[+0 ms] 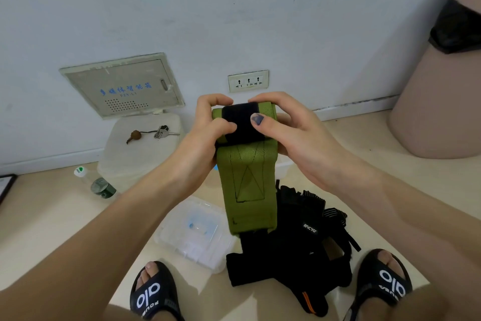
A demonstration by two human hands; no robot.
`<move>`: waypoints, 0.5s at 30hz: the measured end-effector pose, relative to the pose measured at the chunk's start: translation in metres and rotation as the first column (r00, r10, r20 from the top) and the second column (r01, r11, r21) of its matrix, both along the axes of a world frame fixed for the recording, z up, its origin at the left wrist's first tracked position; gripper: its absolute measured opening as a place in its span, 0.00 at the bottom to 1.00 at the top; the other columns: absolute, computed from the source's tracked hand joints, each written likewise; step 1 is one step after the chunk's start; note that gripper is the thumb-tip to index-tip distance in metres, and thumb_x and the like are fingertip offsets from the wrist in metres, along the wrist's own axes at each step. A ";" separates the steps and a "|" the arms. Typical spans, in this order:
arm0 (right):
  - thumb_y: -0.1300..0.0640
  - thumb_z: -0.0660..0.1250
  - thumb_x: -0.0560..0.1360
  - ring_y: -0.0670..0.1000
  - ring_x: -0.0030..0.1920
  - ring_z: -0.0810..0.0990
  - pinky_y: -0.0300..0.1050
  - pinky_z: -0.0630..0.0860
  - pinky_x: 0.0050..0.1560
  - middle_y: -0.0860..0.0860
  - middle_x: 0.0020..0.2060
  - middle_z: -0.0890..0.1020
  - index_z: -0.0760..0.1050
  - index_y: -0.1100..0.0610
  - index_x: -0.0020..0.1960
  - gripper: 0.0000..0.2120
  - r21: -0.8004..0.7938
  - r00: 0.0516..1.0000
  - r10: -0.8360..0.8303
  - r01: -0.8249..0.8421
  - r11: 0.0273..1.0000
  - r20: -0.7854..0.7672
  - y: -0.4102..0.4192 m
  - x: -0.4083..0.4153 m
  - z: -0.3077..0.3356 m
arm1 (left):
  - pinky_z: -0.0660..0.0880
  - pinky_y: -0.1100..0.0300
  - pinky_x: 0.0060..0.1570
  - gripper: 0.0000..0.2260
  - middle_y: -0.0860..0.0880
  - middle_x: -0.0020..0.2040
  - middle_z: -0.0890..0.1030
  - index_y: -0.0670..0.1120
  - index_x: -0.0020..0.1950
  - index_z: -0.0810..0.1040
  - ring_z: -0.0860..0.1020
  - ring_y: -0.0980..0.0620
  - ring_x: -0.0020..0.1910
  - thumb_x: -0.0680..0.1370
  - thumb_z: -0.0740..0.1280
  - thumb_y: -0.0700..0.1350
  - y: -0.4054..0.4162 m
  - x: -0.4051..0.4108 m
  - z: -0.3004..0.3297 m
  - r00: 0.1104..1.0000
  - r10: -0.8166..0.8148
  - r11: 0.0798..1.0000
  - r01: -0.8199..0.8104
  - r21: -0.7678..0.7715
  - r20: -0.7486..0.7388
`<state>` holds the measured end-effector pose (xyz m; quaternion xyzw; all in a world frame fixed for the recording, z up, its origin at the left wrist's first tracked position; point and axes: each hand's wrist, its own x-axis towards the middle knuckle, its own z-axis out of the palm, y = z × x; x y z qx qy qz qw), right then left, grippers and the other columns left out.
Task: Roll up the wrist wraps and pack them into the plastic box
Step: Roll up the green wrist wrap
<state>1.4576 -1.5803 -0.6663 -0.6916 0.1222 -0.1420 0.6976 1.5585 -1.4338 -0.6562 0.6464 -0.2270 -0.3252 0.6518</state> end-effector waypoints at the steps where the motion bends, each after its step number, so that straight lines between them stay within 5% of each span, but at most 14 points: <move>1: 0.51 0.71 0.77 0.60 0.57 0.84 0.60 0.82 0.59 0.57 0.54 0.85 0.80 0.43 0.59 0.11 0.007 1.000 -0.002 0.002 1.000 0.010 0.000 0.000 0.000 | 0.76 0.47 0.50 0.18 0.45 0.57 0.78 0.54 0.62 0.70 0.81 0.48 0.49 0.72 0.63 0.46 -0.001 0.001 -0.001 1.000 0.020 1.000 -0.020 -0.017 -0.019; 5: 0.59 0.72 0.79 0.59 0.56 0.84 0.54 0.83 0.59 0.55 0.54 0.85 0.81 0.45 0.59 0.13 0.008 0.999 -0.020 0.020 1.000 0.036 -0.001 -0.003 -0.001 | 0.78 0.38 0.63 0.27 0.43 0.67 0.80 0.50 0.72 0.69 0.83 0.45 0.62 0.75 0.66 0.58 -0.003 0.002 -0.007 0.992 -0.005 1.000 0.008 0.029 -0.128; 12: 0.63 0.74 0.75 0.65 0.58 0.83 0.62 0.80 0.62 0.60 0.57 0.83 0.80 0.47 0.59 0.16 0.076 0.999 0.008 -0.011 0.997 0.050 -0.003 -0.004 -0.001 | 0.74 0.32 0.64 0.18 0.43 0.57 0.82 0.48 0.68 0.71 0.83 0.45 0.54 0.81 0.68 0.50 0.000 0.004 -0.003 0.997 -0.005 1.000 0.007 0.020 -0.079; 15: 0.62 0.73 0.77 0.59 0.54 0.85 0.60 0.81 0.61 0.57 0.54 0.83 0.78 0.48 0.61 0.16 0.095 0.999 0.035 -0.036 0.995 0.013 -0.004 -0.004 0.003 | 0.73 0.31 0.63 0.17 0.45 0.53 0.81 0.50 0.66 0.71 0.81 0.45 0.50 0.78 0.69 0.48 0.001 0.004 0.000 0.997 -0.025 1.000 0.023 -0.018 -0.072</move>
